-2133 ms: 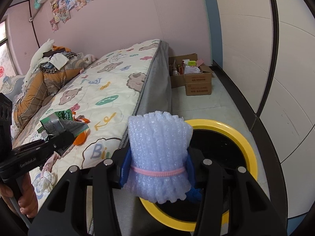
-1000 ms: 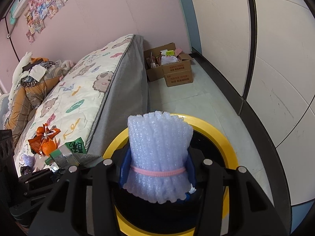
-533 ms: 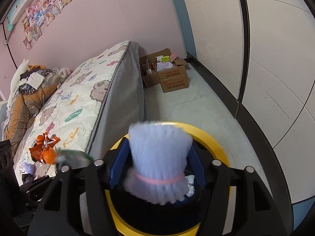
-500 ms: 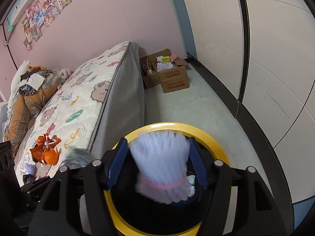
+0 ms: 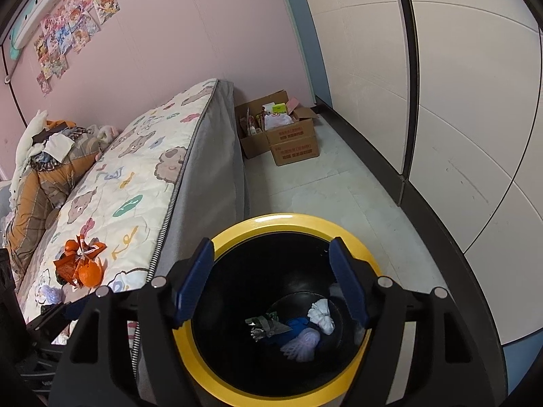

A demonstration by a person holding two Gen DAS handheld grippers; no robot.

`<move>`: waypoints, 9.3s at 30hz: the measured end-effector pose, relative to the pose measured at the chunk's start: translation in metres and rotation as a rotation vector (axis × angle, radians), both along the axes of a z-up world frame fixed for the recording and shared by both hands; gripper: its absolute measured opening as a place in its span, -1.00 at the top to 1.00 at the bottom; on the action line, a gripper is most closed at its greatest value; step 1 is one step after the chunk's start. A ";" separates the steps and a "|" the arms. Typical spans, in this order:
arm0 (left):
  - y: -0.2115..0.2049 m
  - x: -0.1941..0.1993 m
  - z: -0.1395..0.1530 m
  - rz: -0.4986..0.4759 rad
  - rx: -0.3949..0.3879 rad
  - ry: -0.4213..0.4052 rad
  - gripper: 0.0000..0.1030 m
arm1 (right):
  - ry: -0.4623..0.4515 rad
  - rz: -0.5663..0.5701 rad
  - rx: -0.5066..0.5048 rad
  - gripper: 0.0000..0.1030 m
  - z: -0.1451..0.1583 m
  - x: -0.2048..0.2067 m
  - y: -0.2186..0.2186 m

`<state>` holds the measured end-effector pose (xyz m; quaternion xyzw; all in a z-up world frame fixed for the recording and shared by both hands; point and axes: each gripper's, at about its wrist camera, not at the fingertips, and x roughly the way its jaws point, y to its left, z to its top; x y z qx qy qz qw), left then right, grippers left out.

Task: Collect trash
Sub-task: 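Open both tools to drop the carton and bubble wrap into the bin, then move both tools back over the bed toward the remaining trash, then grasp the black plastic bag with the left tool while the right tool grasps the orange peel, then carry the black bag and orange peel over the bin with both tools, then open both tools to drop the bag and peel into the bin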

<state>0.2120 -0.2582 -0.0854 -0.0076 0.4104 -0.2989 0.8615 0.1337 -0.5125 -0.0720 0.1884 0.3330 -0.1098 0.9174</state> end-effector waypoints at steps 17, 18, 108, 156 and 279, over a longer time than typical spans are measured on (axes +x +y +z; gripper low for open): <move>0.110 0.001 0.028 0.207 0.049 -0.072 -0.78 | -0.030 0.173 -0.006 -0.51 0.021 0.011 0.080; 0.117 -0.001 0.029 0.220 0.055 -0.074 -0.78 | -0.031 0.185 -0.007 -0.51 0.022 0.013 0.087; 0.365 0.016 -0.065 0.695 -0.038 0.107 0.10 | 0.078 0.630 -0.337 0.51 -0.082 0.182 0.375; 0.334 -0.047 0.018 0.613 -0.033 -0.021 0.11 | -0.060 0.570 -0.082 0.61 0.023 0.077 0.291; -0.033 -0.003 -0.013 -0.054 0.012 0.071 -0.60 | 0.000 0.032 0.039 0.15 0.001 0.034 -0.012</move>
